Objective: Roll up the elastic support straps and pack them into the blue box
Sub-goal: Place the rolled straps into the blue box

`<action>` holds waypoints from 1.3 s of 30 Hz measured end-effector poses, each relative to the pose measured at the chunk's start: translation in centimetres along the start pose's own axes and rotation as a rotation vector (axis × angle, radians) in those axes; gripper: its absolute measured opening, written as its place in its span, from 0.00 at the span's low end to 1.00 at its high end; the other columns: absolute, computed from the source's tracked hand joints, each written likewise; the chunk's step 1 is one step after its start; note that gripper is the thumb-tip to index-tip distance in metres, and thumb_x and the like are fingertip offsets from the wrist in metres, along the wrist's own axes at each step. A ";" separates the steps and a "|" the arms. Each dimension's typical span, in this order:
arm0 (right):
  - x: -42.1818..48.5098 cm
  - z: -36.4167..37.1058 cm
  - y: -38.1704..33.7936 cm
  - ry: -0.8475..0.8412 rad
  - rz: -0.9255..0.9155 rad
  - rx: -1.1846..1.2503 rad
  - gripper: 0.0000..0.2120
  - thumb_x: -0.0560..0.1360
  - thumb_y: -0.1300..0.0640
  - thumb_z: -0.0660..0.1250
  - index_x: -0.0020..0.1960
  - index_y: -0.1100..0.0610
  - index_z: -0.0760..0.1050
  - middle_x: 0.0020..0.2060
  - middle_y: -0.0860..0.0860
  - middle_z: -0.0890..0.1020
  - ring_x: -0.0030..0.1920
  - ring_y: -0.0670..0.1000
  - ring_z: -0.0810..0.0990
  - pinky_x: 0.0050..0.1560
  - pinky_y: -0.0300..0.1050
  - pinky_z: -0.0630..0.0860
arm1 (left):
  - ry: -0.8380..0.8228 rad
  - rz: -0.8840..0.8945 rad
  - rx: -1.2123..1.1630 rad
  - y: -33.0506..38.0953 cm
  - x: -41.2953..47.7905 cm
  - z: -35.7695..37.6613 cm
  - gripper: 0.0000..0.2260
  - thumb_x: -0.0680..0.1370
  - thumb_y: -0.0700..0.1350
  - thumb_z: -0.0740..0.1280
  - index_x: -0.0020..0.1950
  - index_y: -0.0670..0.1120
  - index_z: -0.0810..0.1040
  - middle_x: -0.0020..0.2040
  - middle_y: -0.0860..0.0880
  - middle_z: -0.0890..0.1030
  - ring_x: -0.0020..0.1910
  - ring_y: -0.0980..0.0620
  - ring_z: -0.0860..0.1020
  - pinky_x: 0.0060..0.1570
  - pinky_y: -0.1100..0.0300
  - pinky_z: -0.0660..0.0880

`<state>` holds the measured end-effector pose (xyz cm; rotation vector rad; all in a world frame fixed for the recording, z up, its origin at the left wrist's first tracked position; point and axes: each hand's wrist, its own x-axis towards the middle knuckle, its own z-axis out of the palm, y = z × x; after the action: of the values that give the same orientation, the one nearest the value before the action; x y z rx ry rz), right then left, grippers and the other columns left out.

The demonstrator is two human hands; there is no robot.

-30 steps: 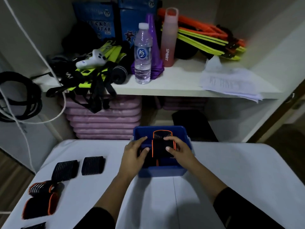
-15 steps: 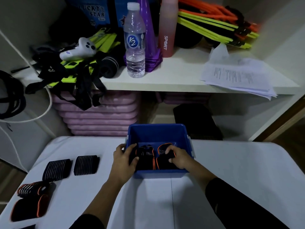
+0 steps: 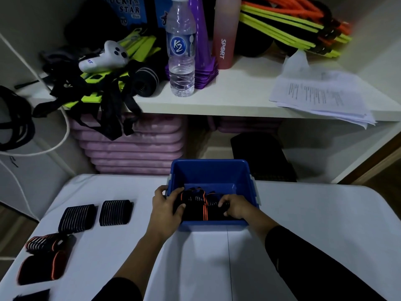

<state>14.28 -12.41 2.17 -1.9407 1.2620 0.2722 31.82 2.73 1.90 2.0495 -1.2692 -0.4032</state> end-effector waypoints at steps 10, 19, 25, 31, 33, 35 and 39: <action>-1.9 -0.8 -0.3 0.028 -0.022 0.045 0.19 0.72 0.67 0.69 0.59 0.52 0.78 0.66 0.56 0.72 0.62 0.53 0.73 0.56 0.35 0.68 | 0.010 -0.040 0.049 0.5 -1.7 -1.7 0.21 0.76 0.43 0.65 0.68 0.54 0.69 0.70 0.43 0.61 0.64 0.44 0.66 0.62 0.56 0.69; -7.9 1.8 -4.4 0.538 -0.421 -0.005 0.11 0.75 0.60 0.65 0.56 0.56 0.74 0.53 0.55 0.76 0.56 0.55 0.72 0.55 0.51 0.73 | 0.161 -0.105 -0.078 1.6 -7.1 -5.3 0.11 0.76 0.40 0.66 0.57 0.50 0.78 0.54 0.49 0.78 0.49 0.52 0.76 0.48 0.65 0.71; -12.8 10.7 -9.4 0.381 -0.606 0.217 0.06 0.74 0.59 0.66 0.50 0.56 0.73 0.44 0.48 0.74 0.48 0.51 0.75 0.49 0.45 0.73 | 0.257 -0.363 -0.191 -1.4 -12.7 -8.1 0.09 0.74 0.39 0.66 0.45 0.53 0.80 0.38 0.51 0.82 0.36 0.56 0.79 0.33 0.74 0.70; -13.4 20.7 -13.7 -0.016 -0.432 0.233 0.10 0.77 0.54 0.62 0.58 0.53 0.70 0.49 0.50 0.75 0.50 0.51 0.75 0.50 0.42 0.73 | 0.349 -0.413 -0.124 -9.5 -17.6 -12.6 0.09 0.73 0.37 0.67 0.46 0.51 0.80 0.44 0.51 0.81 0.38 0.54 0.79 0.37 0.68 0.71; -13.4 24.0 -15.7 -0.110 -0.395 0.240 0.12 0.77 0.52 0.62 0.60 0.51 0.69 0.50 0.50 0.75 0.51 0.52 0.76 0.52 0.44 0.74 | 0.408 -0.441 -0.052 -12.5 -19.1 -14.4 0.09 0.73 0.36 0.67 0.48 0.48 0.81 0.48 0.49 0.79 0.40 0.52 0.78 0.40 0.64 0.71; -13.7 27.1 -17.7 -0.187 -0.367 0.260 0.14 0.78 0.51 0.62 0.62 0.49 0.69 0.53 0.51 0.75 0.55 0.53 0.76 0.58 0.46 0.74 | 0.475 -0.499 0.017 -15.8 -20.5 -16.0 0.11 0.71 0.35 0.67 0.50 0.46 0.81 0.50 0.43 0.78 0.42 0.49 0.76 0.45 0.58 0.73; -13.5 32.4 -21.5 -0.267 -0.340 0.234 0.24 0.77 0.47 0.62 0.71 0.43 0.61 0.66 0.53 0.72 0.65 0.52 0.71 0.65 0.45 0.68 | 0.427 -0.635 0.066 -21.4 -22.7 -17.9 0.14 0.74 0.40 0.66 0.60 0.48 0.77 0.59 0.40 0.76 0.59 0.40 0.70 0.60 0.47 0.70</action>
<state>33.34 23.91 -1.27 -1.8096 0.7420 0.1913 45.52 35.76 -2.03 2.4024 -0.3696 -0.1810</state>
